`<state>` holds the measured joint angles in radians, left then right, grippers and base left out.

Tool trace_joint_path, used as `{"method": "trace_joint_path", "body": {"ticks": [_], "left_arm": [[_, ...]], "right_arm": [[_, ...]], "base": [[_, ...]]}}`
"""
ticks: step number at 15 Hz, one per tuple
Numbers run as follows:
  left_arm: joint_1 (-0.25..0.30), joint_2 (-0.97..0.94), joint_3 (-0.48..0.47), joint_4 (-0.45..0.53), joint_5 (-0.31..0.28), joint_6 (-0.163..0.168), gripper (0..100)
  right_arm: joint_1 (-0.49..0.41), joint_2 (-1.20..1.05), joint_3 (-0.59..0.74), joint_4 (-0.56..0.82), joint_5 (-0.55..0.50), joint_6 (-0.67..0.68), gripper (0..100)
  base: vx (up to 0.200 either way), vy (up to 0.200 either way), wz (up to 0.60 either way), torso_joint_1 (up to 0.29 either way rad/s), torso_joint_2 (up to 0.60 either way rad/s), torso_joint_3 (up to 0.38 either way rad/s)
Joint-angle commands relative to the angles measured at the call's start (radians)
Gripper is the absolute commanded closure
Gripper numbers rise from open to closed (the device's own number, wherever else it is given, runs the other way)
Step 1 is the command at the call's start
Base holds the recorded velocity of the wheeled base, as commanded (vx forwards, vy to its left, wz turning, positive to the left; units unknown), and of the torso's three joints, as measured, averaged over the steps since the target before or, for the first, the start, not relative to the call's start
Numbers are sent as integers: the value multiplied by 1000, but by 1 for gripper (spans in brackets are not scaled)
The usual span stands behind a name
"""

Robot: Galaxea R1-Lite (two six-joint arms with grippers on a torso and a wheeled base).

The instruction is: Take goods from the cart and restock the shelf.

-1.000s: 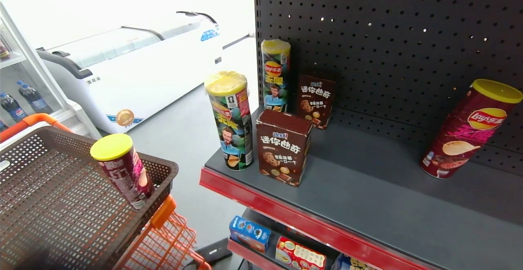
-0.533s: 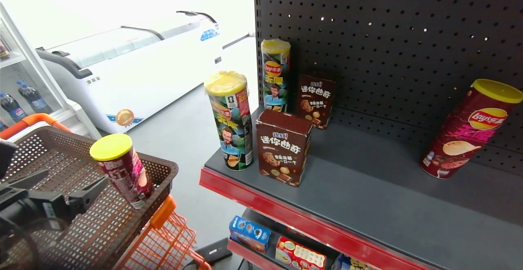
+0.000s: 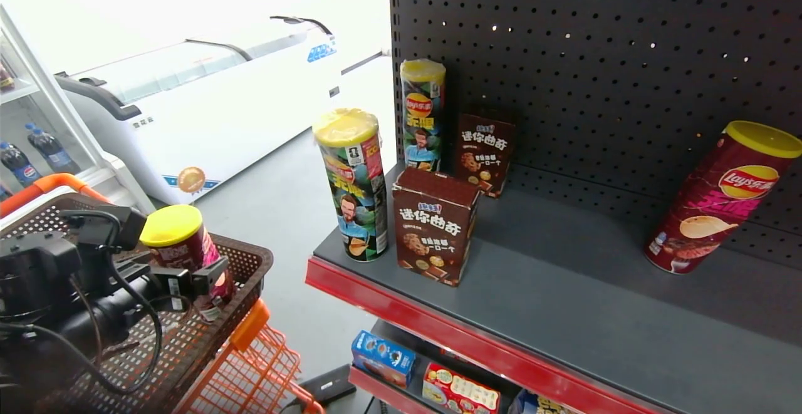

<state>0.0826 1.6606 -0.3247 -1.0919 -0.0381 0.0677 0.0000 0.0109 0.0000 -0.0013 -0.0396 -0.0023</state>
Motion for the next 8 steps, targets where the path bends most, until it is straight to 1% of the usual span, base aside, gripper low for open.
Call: {"method": "trace_joint_path", "body": {"ticks": [1,6,8], "left_arm": [[9,136,-50,-60,0,4,0],[11,222,-76,-131,0,1,0],[11,241,-99,-135,0,-2,0]], "right_arm": [[0,1,0,0,0,1,0],[0,1,0,0,0,-1,0],[0,1,0,0,0,1,0]], "base": [[0,0,0,0,0,0],[0,0,0,0,0,0],[0,0,0,0,0,0]]}}
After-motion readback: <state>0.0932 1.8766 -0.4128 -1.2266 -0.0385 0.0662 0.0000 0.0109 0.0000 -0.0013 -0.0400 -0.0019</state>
